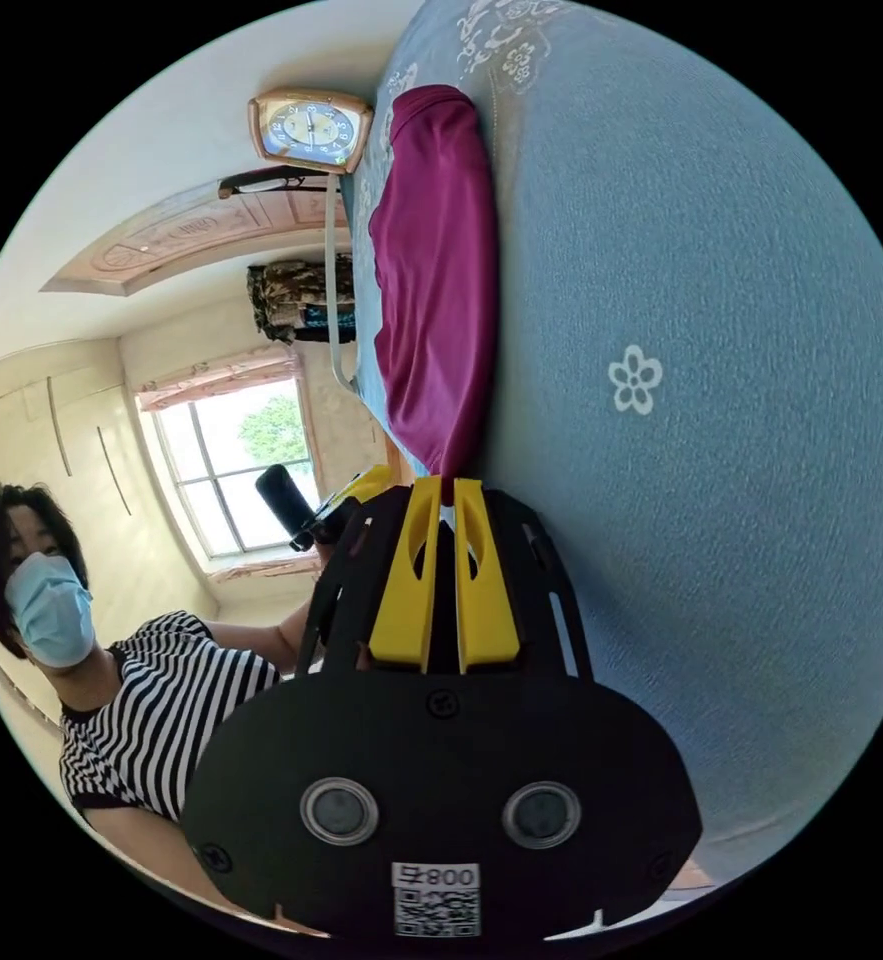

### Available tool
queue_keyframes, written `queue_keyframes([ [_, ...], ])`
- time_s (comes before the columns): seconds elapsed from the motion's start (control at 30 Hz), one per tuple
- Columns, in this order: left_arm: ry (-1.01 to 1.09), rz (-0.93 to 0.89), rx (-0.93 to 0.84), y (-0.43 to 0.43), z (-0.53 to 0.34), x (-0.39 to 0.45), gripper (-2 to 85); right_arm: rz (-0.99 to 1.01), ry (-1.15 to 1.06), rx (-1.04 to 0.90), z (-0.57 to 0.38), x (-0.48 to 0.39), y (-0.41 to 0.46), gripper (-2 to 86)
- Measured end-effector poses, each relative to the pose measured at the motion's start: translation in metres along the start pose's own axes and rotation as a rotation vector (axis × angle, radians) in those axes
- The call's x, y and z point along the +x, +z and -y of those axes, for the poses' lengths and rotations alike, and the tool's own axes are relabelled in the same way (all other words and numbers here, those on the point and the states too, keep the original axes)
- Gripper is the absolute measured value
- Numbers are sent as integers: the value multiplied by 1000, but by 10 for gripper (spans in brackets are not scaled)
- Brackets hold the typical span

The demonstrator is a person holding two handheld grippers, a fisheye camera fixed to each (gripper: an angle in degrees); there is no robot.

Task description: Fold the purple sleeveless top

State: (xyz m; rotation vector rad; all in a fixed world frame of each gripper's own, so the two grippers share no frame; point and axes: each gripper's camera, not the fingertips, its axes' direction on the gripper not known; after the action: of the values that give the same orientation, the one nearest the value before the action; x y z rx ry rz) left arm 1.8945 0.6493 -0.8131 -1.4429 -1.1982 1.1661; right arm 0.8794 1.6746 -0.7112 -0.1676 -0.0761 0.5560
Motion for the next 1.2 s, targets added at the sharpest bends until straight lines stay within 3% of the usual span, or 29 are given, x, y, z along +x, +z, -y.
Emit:
queue_keyframes([
  [0.2, 319, 216, -84, 48, 9, 82, 90, 108, 21, 28, -19, 8, -29, 21],
  [0.5, 527, 516, -141, 106, -1, 148, 34, 155, 36, 23, -33, 8, -46, 31],
  [0.73, 505, 527, -94, 105, -8, 163, 22, 129, 63, 82, -47, 10, -67, 84],
  [1.2, 500, 526, -47, 82, -5, 148, 22, 311, 97, 68, -48, -10, -42, 93],
])
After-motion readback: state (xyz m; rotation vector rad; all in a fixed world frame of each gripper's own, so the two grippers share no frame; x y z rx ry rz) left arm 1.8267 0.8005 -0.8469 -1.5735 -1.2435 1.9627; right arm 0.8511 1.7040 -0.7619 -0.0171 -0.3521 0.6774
